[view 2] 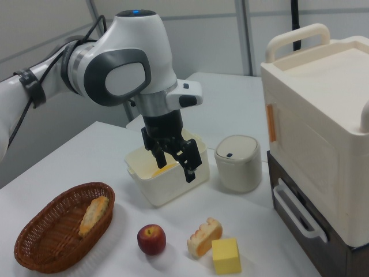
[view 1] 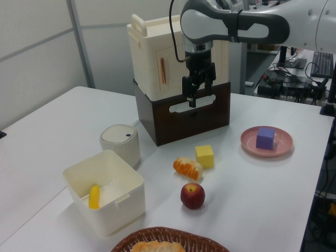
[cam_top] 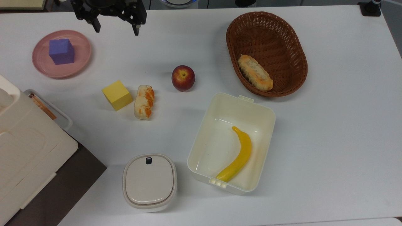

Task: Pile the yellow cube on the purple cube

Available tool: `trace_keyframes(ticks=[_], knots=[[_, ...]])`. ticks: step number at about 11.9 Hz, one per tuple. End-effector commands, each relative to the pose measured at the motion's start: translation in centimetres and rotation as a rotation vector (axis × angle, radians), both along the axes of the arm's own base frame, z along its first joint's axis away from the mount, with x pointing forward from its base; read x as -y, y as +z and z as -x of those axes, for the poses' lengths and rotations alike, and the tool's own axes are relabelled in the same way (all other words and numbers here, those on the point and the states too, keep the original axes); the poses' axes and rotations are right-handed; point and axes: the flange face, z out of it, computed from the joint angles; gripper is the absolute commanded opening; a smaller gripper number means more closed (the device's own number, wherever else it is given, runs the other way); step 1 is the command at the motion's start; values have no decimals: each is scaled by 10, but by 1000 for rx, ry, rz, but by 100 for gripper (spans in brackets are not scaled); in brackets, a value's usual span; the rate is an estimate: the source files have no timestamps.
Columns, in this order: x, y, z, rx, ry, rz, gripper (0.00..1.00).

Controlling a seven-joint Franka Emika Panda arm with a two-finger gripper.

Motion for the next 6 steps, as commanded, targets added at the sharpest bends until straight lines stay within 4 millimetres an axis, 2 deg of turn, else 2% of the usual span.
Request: trace_keyframes(ticks=[1, 6], knots=[[0, 6, 3, 24, 36, -14, 100], [-6, 4, 3, 8, 52, -17, 100]])
